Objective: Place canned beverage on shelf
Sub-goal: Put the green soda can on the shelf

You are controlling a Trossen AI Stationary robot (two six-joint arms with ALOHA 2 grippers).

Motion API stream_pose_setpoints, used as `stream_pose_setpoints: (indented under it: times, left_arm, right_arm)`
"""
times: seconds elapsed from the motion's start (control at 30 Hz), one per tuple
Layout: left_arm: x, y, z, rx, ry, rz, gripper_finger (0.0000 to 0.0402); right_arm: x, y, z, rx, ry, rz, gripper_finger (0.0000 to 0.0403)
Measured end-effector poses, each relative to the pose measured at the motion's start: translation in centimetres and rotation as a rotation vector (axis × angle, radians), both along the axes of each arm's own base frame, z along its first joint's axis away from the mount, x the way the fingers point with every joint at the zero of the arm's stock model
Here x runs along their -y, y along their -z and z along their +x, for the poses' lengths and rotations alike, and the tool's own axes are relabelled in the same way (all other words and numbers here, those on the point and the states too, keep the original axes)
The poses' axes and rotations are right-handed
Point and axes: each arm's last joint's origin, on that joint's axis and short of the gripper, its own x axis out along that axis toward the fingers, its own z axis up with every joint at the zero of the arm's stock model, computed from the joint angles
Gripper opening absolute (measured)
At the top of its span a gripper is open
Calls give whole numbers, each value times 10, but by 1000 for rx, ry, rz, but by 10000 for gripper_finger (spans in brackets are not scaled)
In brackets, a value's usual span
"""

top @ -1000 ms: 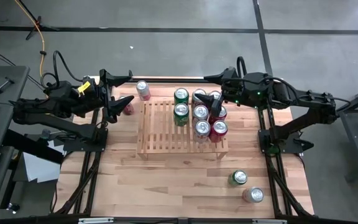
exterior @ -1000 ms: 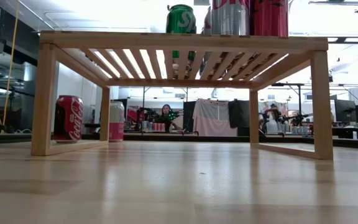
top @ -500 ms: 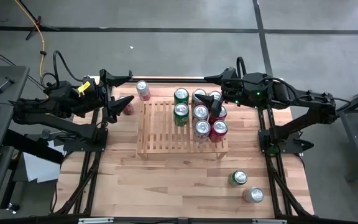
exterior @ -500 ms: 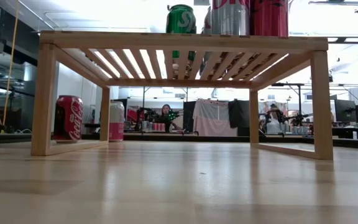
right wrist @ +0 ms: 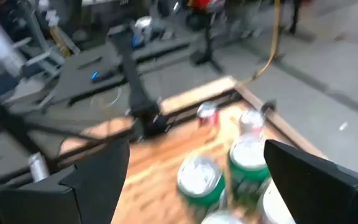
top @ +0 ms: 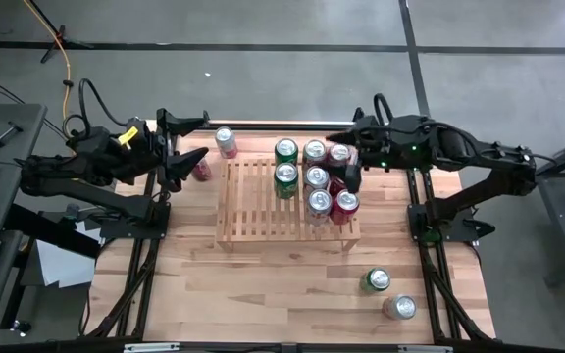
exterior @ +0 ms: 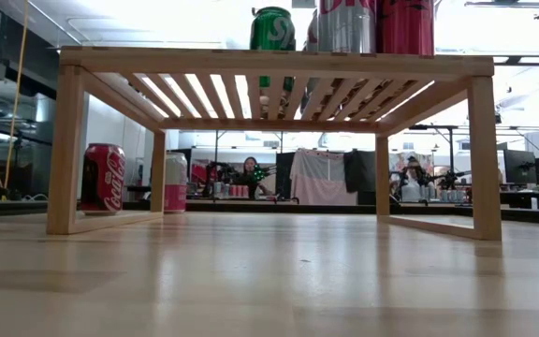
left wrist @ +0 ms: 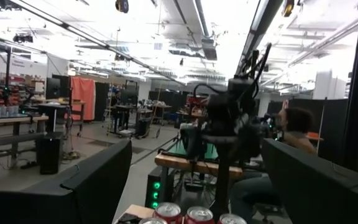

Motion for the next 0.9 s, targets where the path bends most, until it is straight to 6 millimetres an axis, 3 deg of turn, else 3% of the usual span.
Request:
stream_pose_setpoints:
  times: [0.3, 0.53, 0.67, 0.9]
  left_arm:
    - [0, -5, -2, 59, 8, -27, 351]
    - [0, -5, -2, 62, 8, -27, 351]
    - [-1, -5, -2, 60, -10, -33, 351]
    - [-2, -4, -2, 58, -37, -44, 351]
  right_arm:
    - [-17, 13, -15, -168, -312, 392, 358]
    - [-63, 24, -32, -406, -445, 709, 358]
    - [-98, 37, -50, -616, -334, 828, 358]
    - [-150, 74, -69, -887, 113, 899, 358]
